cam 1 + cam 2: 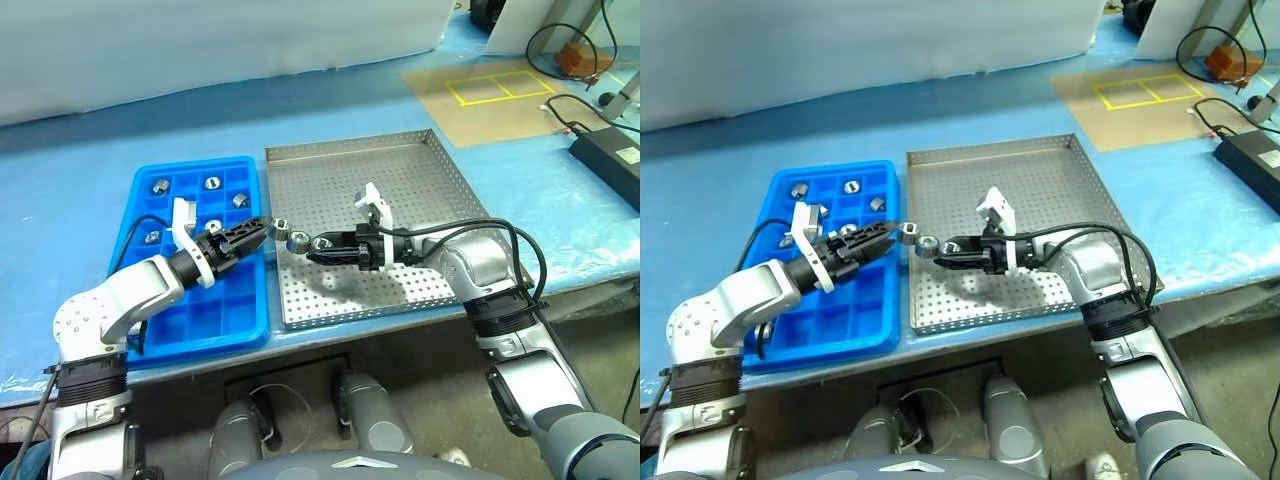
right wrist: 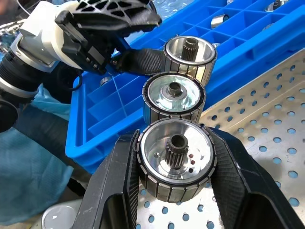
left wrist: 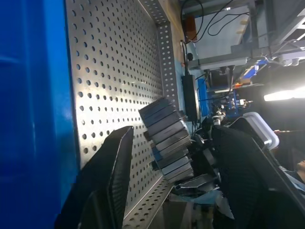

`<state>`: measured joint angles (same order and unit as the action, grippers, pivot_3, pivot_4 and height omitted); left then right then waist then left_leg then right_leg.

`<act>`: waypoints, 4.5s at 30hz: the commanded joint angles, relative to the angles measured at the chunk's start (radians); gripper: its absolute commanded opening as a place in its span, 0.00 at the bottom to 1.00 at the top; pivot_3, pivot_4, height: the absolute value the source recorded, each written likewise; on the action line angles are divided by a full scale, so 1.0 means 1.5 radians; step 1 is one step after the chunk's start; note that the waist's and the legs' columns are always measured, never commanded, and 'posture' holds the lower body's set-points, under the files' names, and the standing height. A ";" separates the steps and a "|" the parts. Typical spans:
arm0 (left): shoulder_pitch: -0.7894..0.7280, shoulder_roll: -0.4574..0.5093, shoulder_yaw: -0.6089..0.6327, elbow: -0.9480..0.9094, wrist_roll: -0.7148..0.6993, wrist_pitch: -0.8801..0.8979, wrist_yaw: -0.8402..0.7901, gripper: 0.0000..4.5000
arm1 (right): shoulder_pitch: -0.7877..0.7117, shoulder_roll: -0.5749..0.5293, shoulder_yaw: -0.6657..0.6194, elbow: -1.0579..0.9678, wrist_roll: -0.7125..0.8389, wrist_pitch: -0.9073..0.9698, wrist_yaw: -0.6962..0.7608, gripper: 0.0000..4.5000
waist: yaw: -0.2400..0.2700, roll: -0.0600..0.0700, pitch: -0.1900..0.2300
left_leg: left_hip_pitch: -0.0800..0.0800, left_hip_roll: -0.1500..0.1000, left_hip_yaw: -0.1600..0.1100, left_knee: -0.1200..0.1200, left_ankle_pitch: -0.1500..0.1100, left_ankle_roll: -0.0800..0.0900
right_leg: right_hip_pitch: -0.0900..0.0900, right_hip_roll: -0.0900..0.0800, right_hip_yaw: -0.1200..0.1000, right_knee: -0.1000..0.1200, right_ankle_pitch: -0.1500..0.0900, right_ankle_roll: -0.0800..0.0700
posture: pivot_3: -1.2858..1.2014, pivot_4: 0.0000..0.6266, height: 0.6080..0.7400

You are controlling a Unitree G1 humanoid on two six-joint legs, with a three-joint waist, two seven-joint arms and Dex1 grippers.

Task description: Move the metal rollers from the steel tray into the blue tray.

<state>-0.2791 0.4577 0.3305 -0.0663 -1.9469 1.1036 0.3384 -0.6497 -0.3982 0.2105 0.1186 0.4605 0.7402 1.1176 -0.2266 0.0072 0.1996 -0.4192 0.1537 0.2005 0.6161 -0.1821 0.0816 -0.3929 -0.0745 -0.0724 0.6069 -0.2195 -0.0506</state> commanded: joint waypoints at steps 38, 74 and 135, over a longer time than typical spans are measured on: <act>-0.029 -0.043 -0.051 -0.024 -0.017 -0.067 0.032 0.99 | -0.012 0.012 -0.006 -0.006 -0.018 -0.027 0.004 0.36 | 0.004 0.000 0.000 | 0.002 0.000 0.000 0.000 0.000 0.000 | 0.001 0.000 0.001 0.000 0.000 0.000 | 0.26 0.24 1.00; -0.089 -0.026 -0.106 -0.024 0.160 -0.122 -0.092 0.28 | -0.027 0.039 -0.025 0.020 -0.022 -0.028 -0.018 0.36 | 0.003 0.000 0.000 | 0.002 0.000 0.000 0.000 0.000 0.000 | 0.001 0.000 0.002 0.001 0.000 0.000 | 0.26 0.24 1.00; -0.245 -0.162 -0.287 0.337 1.130 -0.527 -0.635 0.55 | 0.035 0.025 -0.115 -0.086 0.028 0.014 -0.136 0.36 | -0.034 0.000 -0.001 | 0.001 -0.001 0.000 -0.001 0.000 0.002 | 0.002 0.000 0.000 -0.001 0.000 0.000 | 0.23 0.24 1.00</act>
<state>-0.6502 0.2130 -0.0883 0.4374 -0.2655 0.2950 -0.6015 -0.5846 -0.3657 0.0471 0.0369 0.4754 0.7730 0.9134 -0.2770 0.0068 0.1974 -0.4171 0.1527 0.2006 0.6145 -0.1816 0.0841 -0.3901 -0.0751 -0.0726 0.6053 -0.2190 -0.0513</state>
